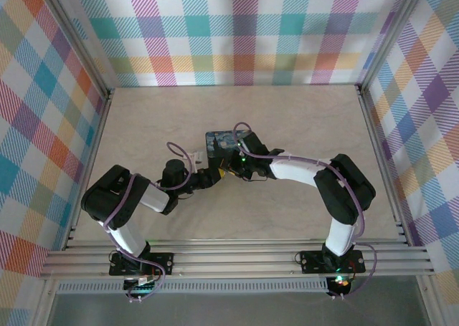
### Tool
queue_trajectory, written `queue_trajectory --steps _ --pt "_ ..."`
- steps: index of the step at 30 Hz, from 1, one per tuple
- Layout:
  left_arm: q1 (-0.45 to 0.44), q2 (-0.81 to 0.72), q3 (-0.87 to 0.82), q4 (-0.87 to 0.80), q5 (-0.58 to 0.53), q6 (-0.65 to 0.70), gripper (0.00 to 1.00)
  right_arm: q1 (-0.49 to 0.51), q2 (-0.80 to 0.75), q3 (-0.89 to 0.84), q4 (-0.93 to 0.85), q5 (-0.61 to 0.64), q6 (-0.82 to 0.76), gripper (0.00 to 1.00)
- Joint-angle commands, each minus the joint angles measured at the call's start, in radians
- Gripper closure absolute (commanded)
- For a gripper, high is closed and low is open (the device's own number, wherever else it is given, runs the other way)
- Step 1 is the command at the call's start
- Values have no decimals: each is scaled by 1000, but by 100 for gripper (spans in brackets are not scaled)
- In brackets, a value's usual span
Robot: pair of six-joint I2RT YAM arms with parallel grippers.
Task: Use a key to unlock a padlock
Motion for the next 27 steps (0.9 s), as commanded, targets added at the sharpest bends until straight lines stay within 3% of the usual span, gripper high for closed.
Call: queue_trajectory --steps 1,9,12,17,21,27 --pt "14 22 -4 70 30 7 66 -8 -39 18 11 -36 29 100" --pt "15 70 6 142 50 -19 71 -10 -38 21 17 -57 38 100" --pt "15 83 13 173 61 -30 78 -10 -37 17 26 -66 48 100" --pt "14 99 20 218 73 -46 100 -10 -36 11 60 -95 86 100" --pt "5 107 26 261 72 -58 100 -15 -36 6 106 -136 132 100" --pt "-96 15 8 201 -109 99 100 -21 -32 22 108 -187 168 100"
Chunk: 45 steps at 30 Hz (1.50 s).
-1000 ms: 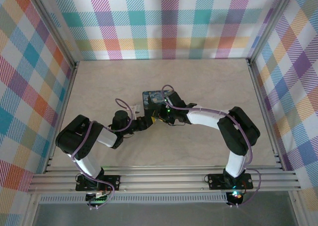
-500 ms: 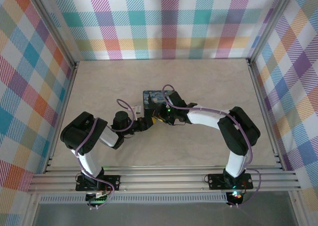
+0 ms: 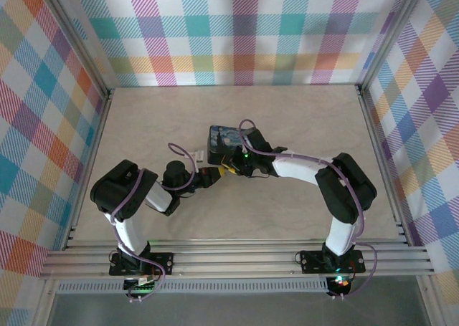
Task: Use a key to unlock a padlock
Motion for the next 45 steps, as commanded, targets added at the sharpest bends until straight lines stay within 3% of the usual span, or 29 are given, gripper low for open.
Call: queue_trajectory --steps 1,6,11,13,15,20,23,31,38,45 --pt "-86 -101 12 -31 -124 160 100 15 -31 29 60 -110 55 100" --pt "-228 -208 50 -331 -380 529 100 15 -30 56 -43 -133 11 100" --pt "-296 -210 28 -392 -538 709 100 15 -35 58 -115 -137 -25 100" --pt "-311 -214 26 -416 -549 731 100 15 -34 57 -133 -143 -36 96" --pt "-310 -221 15 -407 -537 701 100 15 -37 48 -134 -140 -36 89" --pt "-274 -222 0 -352 -450 538 100 16 -65 33 -140 -101 -38 60" --pt "-252 -210 -1 -329 -419 450 100 16 -87 28 -147 -67 -45 51" --pt "-179 -163 -19 -241 -325 299 100 16 -133 -5 -140 -3 -45 45" --pt "-161 -128 -12 -227 -297 235 100 16 -172 -68 -124 60 -33 37" --pt "-147 -81 1 -194 -261 152 100 16 -195 -163 -31 112 5 36"
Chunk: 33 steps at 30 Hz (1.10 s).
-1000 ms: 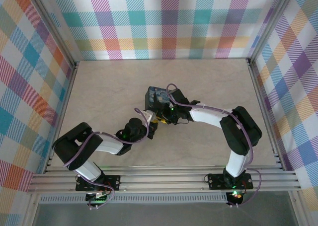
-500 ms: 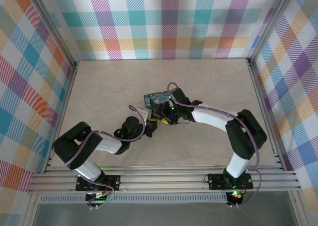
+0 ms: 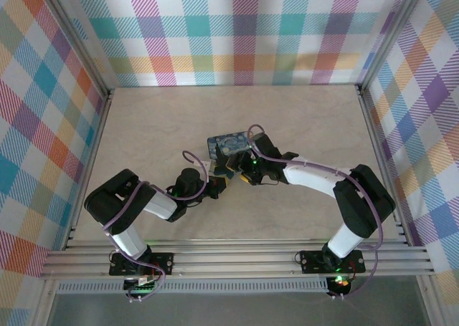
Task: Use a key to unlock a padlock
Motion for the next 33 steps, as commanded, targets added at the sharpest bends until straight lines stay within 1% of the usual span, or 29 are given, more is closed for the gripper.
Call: queue_trajectory --steps 1,6,12,20,26,33 --pt "19 26 13 76 44 -75 100 8 -28 -48 81 35 37 37" --pt "34 72 31 127 101 -177 100 12 18 -82 183 12 67 38" --pt "48 83 40 147 144 -226 100 18 91 -85 265 -14 91 38" --pt "71 48 58 100 189 -252 100 22 115 -68 235 5 75 38" --pt "82 36 62 108 208 -269 100 26 119 -63 211 17 63 38" --pt "83 4 70 54 238 -227 100 26 145 -42 201 27 46 40"
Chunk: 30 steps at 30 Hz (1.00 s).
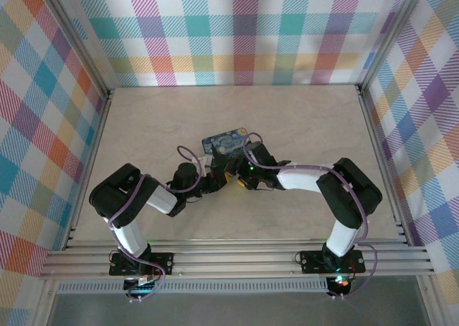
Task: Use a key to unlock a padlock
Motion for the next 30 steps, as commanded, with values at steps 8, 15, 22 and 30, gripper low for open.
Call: queue_trajectory --steps 8,15,22,30 --pt "9 -76 33 -46 72 77 100 5 32 60 -41 5 -31 51" --pt "9 -83 33 -56 83 90 100 7 15 82 -107 27 -71 70" --pt "10 -90 32 -59 89 102 100 6 11 123 -194 51 -121 85" --pt "-10 -120 5 -58 -8 226 100 10 28 139 -189 -4 -69 98"
